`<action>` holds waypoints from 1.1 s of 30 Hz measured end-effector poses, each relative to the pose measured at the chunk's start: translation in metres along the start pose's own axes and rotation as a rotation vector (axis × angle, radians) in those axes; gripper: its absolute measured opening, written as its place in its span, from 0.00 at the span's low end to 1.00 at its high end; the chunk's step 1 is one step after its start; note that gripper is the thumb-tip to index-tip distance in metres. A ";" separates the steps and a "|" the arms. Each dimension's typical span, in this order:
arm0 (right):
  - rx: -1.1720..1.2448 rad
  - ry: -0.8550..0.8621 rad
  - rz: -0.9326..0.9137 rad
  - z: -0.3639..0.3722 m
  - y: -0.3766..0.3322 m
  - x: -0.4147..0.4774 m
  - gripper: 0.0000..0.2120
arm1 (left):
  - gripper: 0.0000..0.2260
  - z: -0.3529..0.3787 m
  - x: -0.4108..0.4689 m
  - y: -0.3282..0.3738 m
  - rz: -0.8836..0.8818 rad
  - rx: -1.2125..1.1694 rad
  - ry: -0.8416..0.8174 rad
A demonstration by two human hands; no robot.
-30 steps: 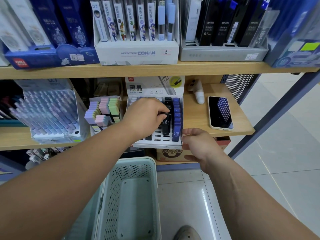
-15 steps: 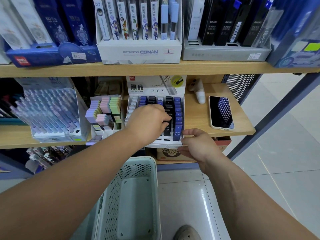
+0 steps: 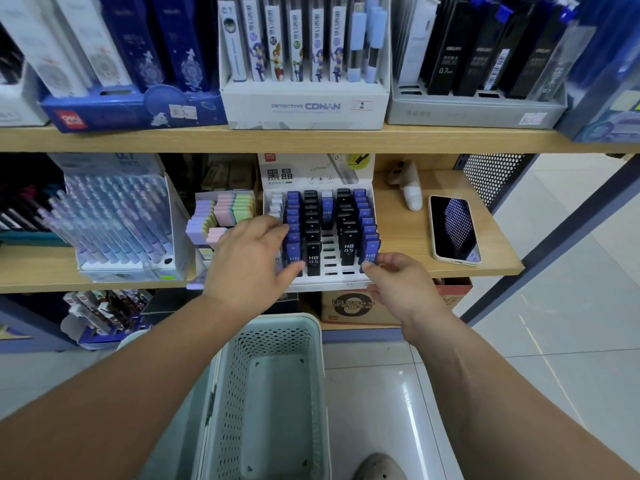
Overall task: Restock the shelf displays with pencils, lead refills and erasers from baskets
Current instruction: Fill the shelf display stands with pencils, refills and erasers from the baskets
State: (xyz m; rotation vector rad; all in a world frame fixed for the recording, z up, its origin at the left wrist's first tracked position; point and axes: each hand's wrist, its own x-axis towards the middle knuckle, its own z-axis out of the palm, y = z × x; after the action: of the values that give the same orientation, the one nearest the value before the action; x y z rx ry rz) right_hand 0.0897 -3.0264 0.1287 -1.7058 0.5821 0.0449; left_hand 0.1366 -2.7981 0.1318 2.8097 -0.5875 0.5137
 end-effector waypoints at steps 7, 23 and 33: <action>-0.010 0.027 0.033 0.017 -0.002 0.013 0.12 | 0.29 -0.001 0.007 -0.008 0.062 0.061 -0.024; 0.021 0.234 0.042 0.044 -0.006 0.002 0.26 | 0.10 -0.045 -0.068 -0.094 0.028 -0.251 -0.022; 0.007 0.367 -0.229 0.090 -0.035 -0.036 0.06 | 0.05 -0.042 -0.031 -0.103 -0.115 -0.281 0.156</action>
State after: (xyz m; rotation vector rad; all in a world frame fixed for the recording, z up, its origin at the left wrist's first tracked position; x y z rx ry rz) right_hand 0.0981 -2.9266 0.1525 -1.7760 0.6493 -0.4406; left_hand 0.1407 -2.6834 0.1437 2.4938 -0.4266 0.5717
